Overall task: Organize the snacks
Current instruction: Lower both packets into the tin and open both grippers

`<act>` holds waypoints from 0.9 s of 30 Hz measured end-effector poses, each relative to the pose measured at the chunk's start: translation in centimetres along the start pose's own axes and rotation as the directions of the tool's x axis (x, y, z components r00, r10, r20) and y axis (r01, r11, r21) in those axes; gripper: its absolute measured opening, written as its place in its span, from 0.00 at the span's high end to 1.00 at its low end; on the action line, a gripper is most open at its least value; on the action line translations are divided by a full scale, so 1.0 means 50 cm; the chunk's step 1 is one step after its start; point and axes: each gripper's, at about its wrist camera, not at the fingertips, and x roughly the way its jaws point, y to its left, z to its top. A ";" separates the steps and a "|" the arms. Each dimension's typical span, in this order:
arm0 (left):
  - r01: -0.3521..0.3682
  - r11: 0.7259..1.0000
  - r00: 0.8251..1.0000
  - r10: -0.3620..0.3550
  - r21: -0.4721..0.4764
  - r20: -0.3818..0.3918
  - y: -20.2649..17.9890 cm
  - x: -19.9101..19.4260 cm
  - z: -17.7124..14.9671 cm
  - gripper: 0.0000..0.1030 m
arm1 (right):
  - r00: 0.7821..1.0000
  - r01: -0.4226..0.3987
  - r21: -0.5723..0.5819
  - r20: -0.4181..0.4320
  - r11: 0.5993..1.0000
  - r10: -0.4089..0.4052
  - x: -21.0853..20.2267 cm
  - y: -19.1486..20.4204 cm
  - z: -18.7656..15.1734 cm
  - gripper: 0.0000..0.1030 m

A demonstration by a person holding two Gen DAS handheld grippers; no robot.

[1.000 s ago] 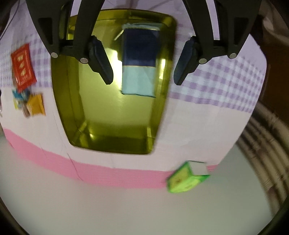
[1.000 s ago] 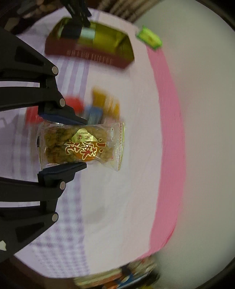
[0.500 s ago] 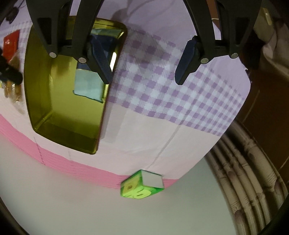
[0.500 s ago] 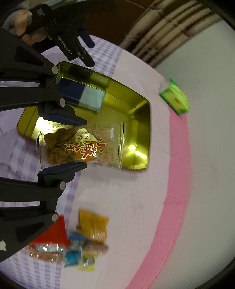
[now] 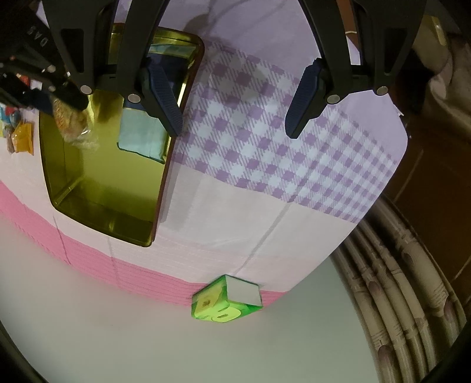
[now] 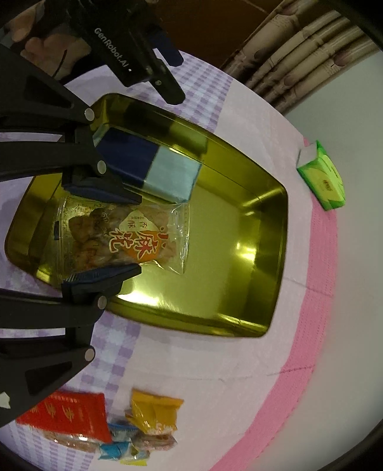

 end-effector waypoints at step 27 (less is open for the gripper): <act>0.002 0.996 0.998 -0.007 -0.084 -0.060 0.034 0.022 0.001 0.29 | 0.998 0.059 -0.027 -0.028 0.998 -0.060 0.048 0.036 -0.007 0.63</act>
